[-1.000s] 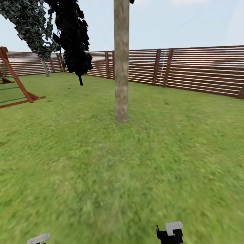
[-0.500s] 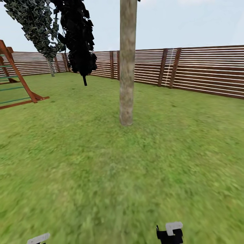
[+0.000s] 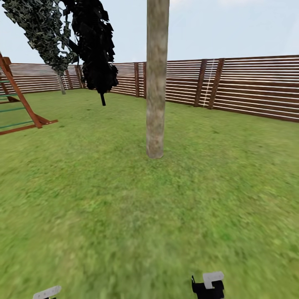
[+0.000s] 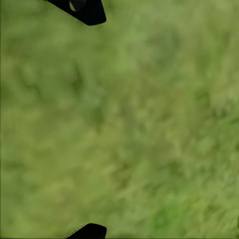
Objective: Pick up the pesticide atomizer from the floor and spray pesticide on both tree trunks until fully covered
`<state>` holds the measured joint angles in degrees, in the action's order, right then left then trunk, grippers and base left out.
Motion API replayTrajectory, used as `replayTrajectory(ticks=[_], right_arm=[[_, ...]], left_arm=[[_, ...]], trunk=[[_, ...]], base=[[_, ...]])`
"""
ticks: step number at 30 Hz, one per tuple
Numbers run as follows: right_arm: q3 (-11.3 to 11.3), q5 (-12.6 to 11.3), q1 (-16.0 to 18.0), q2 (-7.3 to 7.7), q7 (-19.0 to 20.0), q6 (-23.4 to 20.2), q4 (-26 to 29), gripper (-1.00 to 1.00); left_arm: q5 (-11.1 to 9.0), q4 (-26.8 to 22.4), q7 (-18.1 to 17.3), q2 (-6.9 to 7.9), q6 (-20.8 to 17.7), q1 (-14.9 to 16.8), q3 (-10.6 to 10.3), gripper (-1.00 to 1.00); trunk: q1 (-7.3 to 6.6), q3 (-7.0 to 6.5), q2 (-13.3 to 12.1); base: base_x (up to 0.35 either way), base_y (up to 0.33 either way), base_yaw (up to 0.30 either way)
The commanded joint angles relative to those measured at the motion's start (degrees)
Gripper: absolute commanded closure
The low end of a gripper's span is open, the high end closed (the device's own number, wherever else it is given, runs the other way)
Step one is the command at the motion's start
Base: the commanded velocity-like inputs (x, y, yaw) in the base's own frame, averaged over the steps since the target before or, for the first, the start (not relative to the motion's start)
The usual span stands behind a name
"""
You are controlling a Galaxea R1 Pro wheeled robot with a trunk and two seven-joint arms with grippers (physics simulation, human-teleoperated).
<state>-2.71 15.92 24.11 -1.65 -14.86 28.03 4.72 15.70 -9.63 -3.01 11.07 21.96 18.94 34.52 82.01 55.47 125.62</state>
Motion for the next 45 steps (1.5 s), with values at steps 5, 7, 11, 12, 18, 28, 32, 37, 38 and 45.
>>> replayTrajectory(ticks=[5,7,11,12,18,28,32,37,38,45], right_arm=[[-0.28,0.6,0.01,-0.02,-0.35,0.09,-0.06,-1.0],[-0.28,0.6,0.04,0.12,-0.35,0.07,-0.06,-1.0],[-0.29,0.66,0.03,0.31,-0.39,0.1,-1.2,-1.0],[-0.29,0.68,0.03,0.32,-0.42,0.1,-1.42,-1.0],[-0.28,0.69,0.02,0.33,-0.42,0.1,-1.55,-1.0],[-0.28,0.46,0.05,0.07,-0.43,0.1,-1.5,-1.0],[-0.28,0.43,0.03,0.07,-0.43,0.06,-1.49,-1.0],[-0.28,0.42,0.03,0.07,-0.43,0.09,-1.53,-1.0],[-0.28,0.42,0.04,0.07,-0.43,0.07,-1.52,-1.0],[-0.35,0.36,0.05,0.26,-0.43,0.09,-1.48,-1.0]], left_arm=[[0.3,0.05,-0.31,0.0,0.19,0.04,0.47,1.0],[0.3,0.05,-0.33,0.0,0.19,0.04,0.49,1.0],[0.3,0.05,-0.31,0.0,0.19,0.04,0.48,1.0],[0.3,0.05,-0.31,0.0,0.19,0.04,0.48,1.0],[0.3,0.05,-0.31,0.0,0.19,0.04,0.47,1.0],[0.3,0.06,-0.33,0.0,0.19,0.04,0.46,1.0],[0.3,0.05,-0.33,0.0,0.19,0.04,0.46,1.0],[0.3,0.05,-0.31,0.0,0.19,0.04,0.46,1.0],[0.3,0.05,-0.32,0.0,0.19,0.04,0.46,1.0],[0.3,0.05,-0.33,0.0,0.19,0.04,0.46,1.0]], trunk=[[0.03,0.05,0.02],[0.03,0.05,0.02],[0.03,0.05,0.02],[0.03,0.05,0.02],[0.03,0.05,0.02],[0.03,0.05,0.02],[0.03,0.05,0.02],[0.03,0.05,0.02],[0.03,0.05,0.02],[0.03,0.05,0.02]], base=[[0.338,0.0,0.0],[0.338,0.0,0.0],[0.338,0.0,0.0],[0.338,0.0,0.0],[0.338,0.0,0.0],[0.338,0.0,0.0],[0.338,0.0,-0.123],[0.338,0.0,-0.279],[0.338,0.0,-0.191],[0.338,0.0,-0.014]])
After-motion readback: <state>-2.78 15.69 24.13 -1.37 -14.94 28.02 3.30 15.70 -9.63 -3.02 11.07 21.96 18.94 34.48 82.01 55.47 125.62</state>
